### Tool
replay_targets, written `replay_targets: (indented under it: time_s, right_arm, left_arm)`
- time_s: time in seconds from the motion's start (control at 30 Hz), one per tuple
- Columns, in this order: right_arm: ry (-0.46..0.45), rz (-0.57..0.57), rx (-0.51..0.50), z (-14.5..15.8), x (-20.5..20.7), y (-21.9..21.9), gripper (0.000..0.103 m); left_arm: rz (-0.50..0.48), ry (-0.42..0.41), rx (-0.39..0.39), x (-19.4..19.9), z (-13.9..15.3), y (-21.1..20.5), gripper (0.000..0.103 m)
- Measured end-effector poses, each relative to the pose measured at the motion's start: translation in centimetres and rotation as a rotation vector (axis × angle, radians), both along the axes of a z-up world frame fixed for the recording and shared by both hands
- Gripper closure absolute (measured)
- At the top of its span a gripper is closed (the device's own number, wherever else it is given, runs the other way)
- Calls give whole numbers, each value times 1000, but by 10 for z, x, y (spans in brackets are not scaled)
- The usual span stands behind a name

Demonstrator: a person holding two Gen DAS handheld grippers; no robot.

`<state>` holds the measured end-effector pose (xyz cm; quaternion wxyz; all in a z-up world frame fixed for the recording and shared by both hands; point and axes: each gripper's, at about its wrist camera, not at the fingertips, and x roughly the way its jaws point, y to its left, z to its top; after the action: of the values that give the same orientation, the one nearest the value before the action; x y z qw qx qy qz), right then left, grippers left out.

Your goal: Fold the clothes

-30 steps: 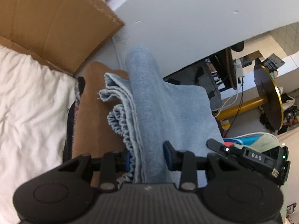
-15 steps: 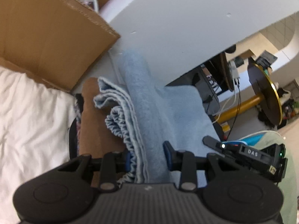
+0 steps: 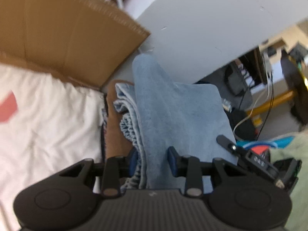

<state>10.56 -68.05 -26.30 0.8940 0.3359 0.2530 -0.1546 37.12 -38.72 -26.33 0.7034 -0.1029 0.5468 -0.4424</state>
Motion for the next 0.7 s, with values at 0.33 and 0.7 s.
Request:
replay_targets:
  time_s: [0.33,0.7]
  right_arm:
    - [4,-35,12,-6,0,1,79]
    - [18,-47,-7,-5,1,4,77]
  left_arm:
    - [-21,-142,89,16,73,-18,73]
    - [-71,-256,221,2,65,-68,83]
